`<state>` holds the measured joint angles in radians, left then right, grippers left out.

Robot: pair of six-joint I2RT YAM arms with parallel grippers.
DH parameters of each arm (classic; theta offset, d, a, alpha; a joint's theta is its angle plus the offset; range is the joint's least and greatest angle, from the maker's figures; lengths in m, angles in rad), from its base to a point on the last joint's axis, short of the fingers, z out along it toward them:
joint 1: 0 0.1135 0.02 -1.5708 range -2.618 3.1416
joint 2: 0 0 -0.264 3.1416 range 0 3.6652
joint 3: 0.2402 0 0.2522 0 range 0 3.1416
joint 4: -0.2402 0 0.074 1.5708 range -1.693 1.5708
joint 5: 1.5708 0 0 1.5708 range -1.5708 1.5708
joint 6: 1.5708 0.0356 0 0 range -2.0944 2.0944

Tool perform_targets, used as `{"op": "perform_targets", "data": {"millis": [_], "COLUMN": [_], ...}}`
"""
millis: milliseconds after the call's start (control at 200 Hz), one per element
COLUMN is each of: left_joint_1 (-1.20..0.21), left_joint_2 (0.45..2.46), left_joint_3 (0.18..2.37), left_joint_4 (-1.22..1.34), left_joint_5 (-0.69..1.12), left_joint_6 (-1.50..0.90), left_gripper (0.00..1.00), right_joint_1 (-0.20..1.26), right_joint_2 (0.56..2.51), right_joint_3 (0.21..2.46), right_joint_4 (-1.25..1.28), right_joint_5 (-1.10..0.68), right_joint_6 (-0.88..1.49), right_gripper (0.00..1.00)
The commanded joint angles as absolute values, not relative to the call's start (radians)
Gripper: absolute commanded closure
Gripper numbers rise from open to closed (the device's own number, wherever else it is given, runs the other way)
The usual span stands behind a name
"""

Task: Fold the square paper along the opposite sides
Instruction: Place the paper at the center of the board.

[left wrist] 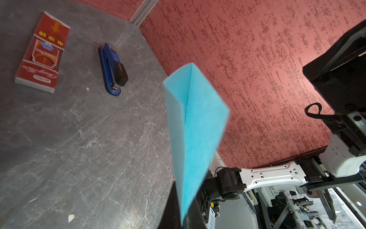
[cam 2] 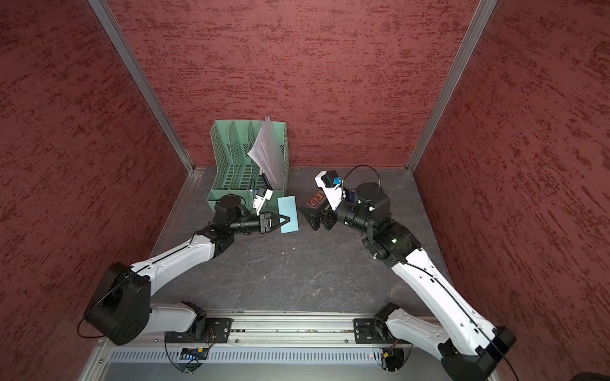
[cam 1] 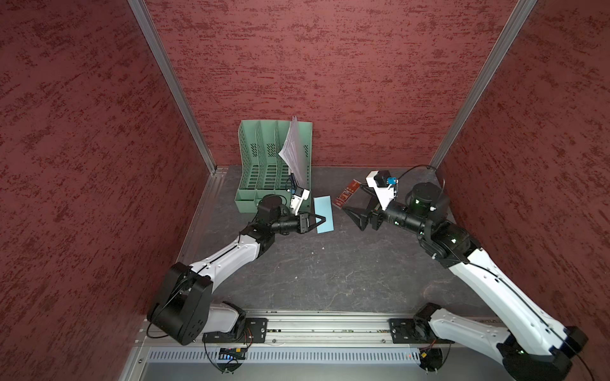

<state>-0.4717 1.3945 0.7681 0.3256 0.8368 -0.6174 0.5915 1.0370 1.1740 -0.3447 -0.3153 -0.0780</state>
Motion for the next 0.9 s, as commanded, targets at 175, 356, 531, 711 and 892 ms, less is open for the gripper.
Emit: {"op": "perform_targets", "data": {"millis": [175,356,531,711,892], "left_joint_1": [-0.539,-0.549,-0.551,-0.555,-0.555], "left_joint_2": [1.577,1.665,1.736,1.799,1.818], "left_joint_3": [0.784,0.798,0.785,0.777,0.768], "left_joint_4": [0.215,0.044,0.02,0.039,0.037], "left_joint_5": [0.776,0.739,0.746,0.749,0.735], "left_joint_6": [-0.593,-0.534,-0.532,-0.559,-0.566], "left_gripper": [1.0,1.0,1.0,0.75,0.0], "right_joint_1": [0.575,0.561,0.55,0.541,0.535], "right_joint_2": [1.022,0.997,0.999,1.016,1.026], "right_joint_3": [1.103,1.05,1.028,1.025,1.021], "right_joint_4": [-0.377,-0.408,-0.414,-0.416,-0.414], "right_joint_5": [-0.059,0.0,-0.006,-0.026,-0.043], "right_joint_6": [0.016,0.031,0.038,0.043,0.045], "right_gripper": [0.01,0.02,0.01,0.01,0.01]}}
